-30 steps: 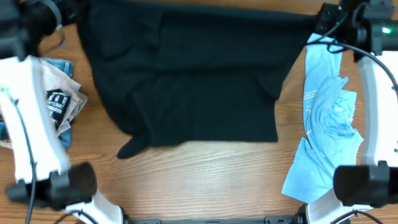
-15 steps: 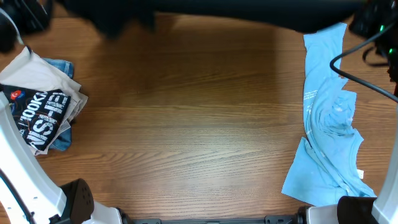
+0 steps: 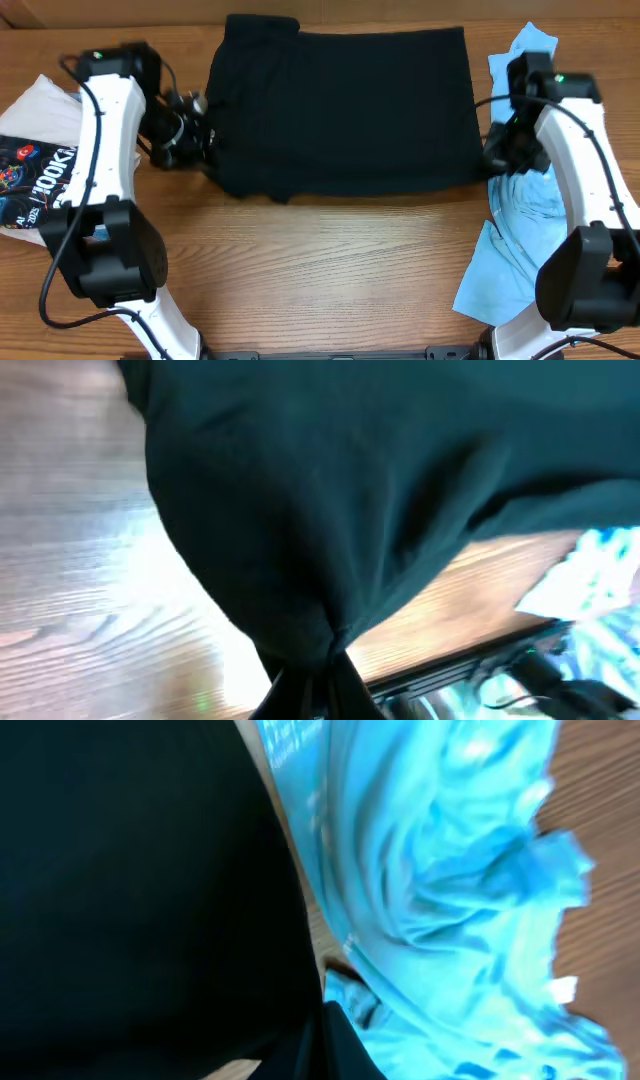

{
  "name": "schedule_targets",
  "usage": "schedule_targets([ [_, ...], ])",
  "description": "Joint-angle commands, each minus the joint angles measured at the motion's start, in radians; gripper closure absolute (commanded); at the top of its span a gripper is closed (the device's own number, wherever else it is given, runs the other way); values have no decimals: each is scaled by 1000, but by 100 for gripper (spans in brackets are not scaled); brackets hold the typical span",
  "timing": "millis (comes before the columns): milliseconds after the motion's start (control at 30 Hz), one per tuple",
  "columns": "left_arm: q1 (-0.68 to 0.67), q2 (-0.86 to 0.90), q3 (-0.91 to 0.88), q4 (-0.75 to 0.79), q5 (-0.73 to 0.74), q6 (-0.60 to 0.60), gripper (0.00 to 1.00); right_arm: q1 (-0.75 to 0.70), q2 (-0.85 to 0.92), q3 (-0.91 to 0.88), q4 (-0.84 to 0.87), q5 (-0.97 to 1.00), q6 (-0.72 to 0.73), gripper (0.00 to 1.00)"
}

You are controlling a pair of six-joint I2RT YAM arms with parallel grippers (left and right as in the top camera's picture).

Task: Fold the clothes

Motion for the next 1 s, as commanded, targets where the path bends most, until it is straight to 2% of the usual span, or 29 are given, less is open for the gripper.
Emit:
schedule_targets([
  [0,8,-10,-173,13,-80,27,96,-10,-18,-127,39,-10,48,96],
  [200,13,-22,-410,128,-214,-116,96,-32,-20,-243,75,-10,113,96],
  [467,57,-107,-640,312,-211,-193,96,-38,-52,-359,89,-10,169,96],
  [600,74,-191,-687,331,-211,-211,96,-38,-103,-416,101,-10,192,96],
  [767,101,-396,-732,348,-212,-229,96,-38,-238,-443,106,-10,202,96],
  [867,115,-525,-732,451,-201,-298,96,-38,-322,-443,187,-10,198,96],
  [967,110,-557,-732,549,-101,-307,95,-37,-335,-443,283,-36,162,96],
])
